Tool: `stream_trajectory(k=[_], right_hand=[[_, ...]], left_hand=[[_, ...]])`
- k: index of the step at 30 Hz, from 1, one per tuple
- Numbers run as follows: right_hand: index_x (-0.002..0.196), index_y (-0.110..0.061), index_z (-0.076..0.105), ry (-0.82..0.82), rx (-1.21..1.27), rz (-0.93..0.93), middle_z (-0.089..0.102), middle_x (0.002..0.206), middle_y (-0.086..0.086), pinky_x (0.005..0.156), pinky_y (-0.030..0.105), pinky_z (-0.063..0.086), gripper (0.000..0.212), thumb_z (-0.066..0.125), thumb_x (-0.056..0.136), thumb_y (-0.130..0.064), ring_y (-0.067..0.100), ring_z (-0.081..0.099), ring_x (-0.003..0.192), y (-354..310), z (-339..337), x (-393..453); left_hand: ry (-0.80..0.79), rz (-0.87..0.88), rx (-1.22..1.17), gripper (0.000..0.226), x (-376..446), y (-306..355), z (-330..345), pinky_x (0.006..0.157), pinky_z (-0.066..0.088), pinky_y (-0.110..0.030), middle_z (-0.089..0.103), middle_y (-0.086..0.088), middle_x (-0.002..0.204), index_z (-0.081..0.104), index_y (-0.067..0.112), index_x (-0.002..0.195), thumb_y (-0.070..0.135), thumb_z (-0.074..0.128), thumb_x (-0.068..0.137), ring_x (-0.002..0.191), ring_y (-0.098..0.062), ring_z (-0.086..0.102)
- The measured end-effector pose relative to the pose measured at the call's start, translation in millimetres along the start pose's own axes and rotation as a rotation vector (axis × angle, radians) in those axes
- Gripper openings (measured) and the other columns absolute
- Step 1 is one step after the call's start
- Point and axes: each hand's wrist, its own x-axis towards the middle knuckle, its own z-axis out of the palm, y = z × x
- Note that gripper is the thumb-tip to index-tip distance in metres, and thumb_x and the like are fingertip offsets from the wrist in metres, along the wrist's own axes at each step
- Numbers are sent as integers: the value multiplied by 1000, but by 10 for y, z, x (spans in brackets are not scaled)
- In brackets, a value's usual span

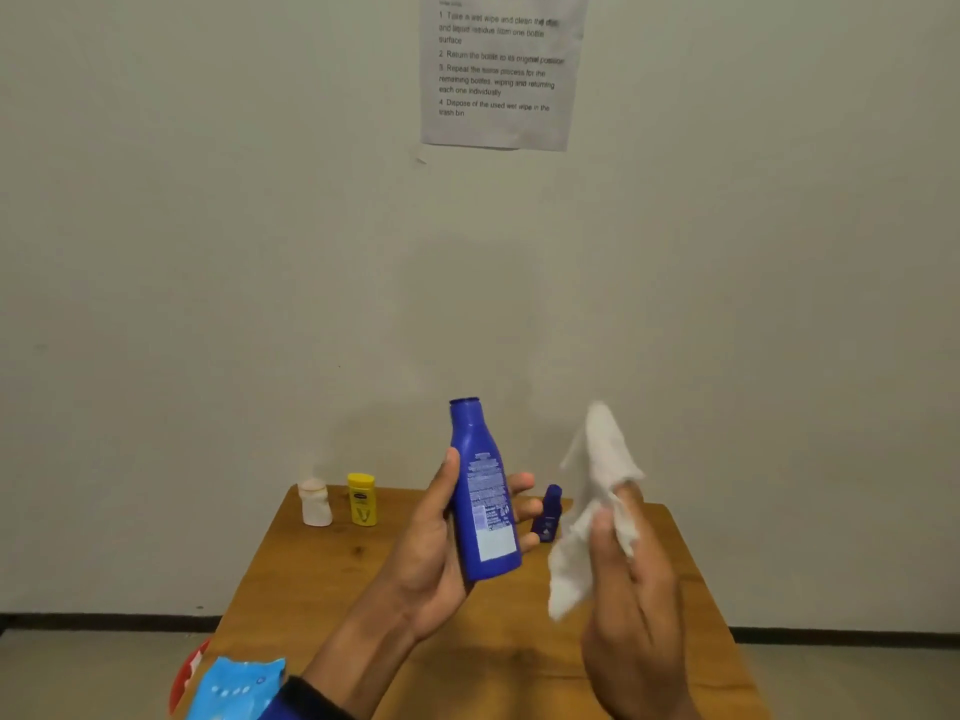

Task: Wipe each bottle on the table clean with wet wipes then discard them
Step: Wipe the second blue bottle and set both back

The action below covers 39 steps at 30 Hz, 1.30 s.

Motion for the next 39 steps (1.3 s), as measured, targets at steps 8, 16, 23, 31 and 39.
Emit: stream_trajectory(k=[8,16,23,31,39], right_hand=[[154,-6,20,-444,-170,-172,13,163,14,123,37,12,61,47,99,-6,24,10,152,-60,557,-148],[152,-10,31,-297,-33,-121,22,161,-5,117,19,21,55,48,100,-12,3,14,148,107,256,-44],[147,-33,34,-321,390,249,57,130,-13,91,18,51,45,42,104,-27,7,56,121,186,332,32],[138,-32,47,-286,414,353,67,119,-10,79,20,56,44,48,94,-36,10,65,110,350,321,-89],[150,-47,6,-335,155,291,25,158,-14,111,28,42,59,39,101,-40,-1,28,142,355,404,-187]], left_hand=[[-38,-154,-20,56,-108,-71,154,122,24,-55,55,-14,147,63,16,136,51,48,94,136,-30,52],[-88,-169,-87,62,-121,-131,168,122,20,-46,59,-14,136,52,11,145,53,49,100,121,-28,59],[109,-55,143,55,58,-139,127,87,60,-39,74,-15,113,72,14,122,56,54,91,102,-26,73],[108,-68,226,52,30,-196,41,87,60,-40,71,-21,121,70,11,123,50,58,90,108,-31,71],[159,-60,209,51,95,-279,92,87,58,-41,73,-19,114,71,12,122,49,60,89,101,-30,72]])
